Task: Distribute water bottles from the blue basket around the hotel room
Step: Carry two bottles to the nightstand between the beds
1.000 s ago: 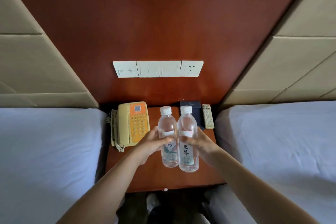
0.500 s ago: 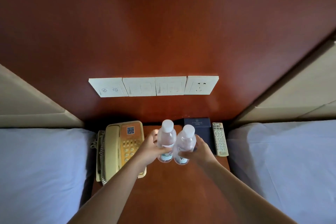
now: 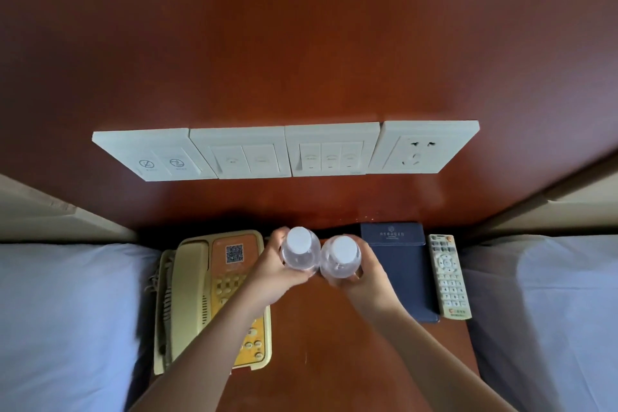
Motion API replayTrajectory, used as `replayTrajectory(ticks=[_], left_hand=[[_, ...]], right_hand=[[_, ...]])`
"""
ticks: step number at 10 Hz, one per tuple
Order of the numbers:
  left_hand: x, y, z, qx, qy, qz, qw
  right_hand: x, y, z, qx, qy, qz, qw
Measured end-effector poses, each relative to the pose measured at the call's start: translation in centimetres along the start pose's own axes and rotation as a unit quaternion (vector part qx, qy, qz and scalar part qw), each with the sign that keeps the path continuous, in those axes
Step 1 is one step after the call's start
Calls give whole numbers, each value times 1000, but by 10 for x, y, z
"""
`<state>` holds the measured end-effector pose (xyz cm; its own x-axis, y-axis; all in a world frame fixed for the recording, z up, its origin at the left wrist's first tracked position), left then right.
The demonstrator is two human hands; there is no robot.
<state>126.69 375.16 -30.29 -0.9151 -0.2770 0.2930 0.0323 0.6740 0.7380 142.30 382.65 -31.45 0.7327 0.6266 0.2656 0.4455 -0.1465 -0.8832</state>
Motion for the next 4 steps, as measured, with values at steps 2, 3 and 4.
replayTrajectory(ticks=[2,3,4], left_hand=[[2,1,3,25,-7,1,1000],[2,4,4,21,-9,3,1000],[2,8,-1,-10,18,73,997]], right_hand=[[6,-13,8,-12,-49,-23,998],[7,-14,10,-20,-50,-32,998],[8,-18,6,-21,-40,-67,997]])
Point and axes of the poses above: each hand's wrist, its own z-axis towards the middle knuckle, its own x-axis out of the back of the hand, y = z × x, the point moved 3 cm from there along z, towards the middle knuckle, and after that the axes turned 5 degrees about x, right-handed, at the moved point
